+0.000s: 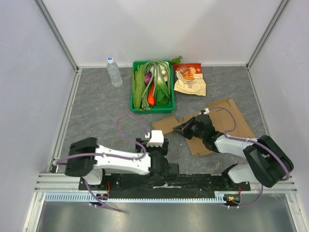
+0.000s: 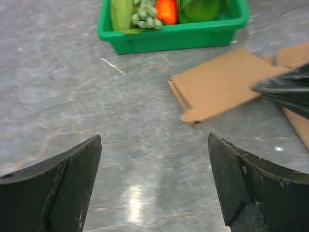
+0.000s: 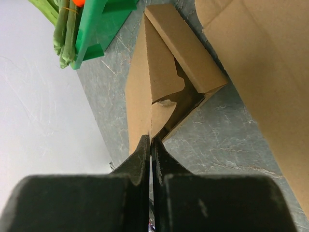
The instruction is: Fold the paper box
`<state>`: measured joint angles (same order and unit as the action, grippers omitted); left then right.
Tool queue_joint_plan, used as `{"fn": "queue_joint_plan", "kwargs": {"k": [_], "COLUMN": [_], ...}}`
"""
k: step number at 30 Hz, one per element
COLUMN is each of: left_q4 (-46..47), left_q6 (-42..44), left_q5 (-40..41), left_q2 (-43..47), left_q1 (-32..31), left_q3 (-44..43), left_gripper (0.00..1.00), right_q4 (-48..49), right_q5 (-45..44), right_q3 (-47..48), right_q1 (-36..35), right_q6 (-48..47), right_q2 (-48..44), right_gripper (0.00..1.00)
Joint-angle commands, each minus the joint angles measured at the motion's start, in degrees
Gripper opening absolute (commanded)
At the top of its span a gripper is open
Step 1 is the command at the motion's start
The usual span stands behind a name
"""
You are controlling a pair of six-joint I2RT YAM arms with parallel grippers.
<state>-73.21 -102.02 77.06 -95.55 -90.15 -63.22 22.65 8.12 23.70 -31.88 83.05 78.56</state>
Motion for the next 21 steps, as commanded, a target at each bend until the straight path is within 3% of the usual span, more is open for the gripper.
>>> {"fn": "queue_joint_plan", "kwargs": {"k": [1,2,4,7,8,14,19,21], "left_q4": [32.3,47.2,55.1,56.1,57.7,72.2,81.4,83.5], "left_q6": [59.8,67.4,74.4,72.1,71.9,67.4,66.9,67.9], "left_q5": [-11.6,-18.5,-21.6,-33.0,-41.4,-63.6,-72.7,-76.2], "left_q2": [13.1,16.8,24.7,29.3,30.4,37.8,30.8,26.7], "left_q1": [9.2,10.5,11.7,17.9,19.6,29.5,33.8,33.9], "left_q3": [3.1,8.7,11.8,12.9,15.2,25.3,25.2,23.5], "left_gripper": [0.94,0.95,0.97,0.98,0.98,0.82,0.72,0.63], "right_q4": [0.8,0.9,2.4,4.4,4.6,8.1,11.0,11.4], "right_q5": [-0.6,-0.6,-0.5,-0.8,-0.7,0.8,1.0,1.1], "right_q3": [-2.5,-2.7,-3.3,-3.8,-3.7,-5.3,-6.4,-6.1], "right_q1": [0.1,0.1,0.1,0.1,0.1,0.1,-0.8,-1.2], "right_q6": [-1.6,-1.4,-0.7,-1.1,-1.3,-2.5,-1.7,-1.9], "right_q2": [-1.8,-1.9,-1.8,-1.5,-1.2,0.6,2.6,2.9], "right_gripper": [0.00,0.00,0.00,0.00,0.00,0.00,0.00,0.00]}}
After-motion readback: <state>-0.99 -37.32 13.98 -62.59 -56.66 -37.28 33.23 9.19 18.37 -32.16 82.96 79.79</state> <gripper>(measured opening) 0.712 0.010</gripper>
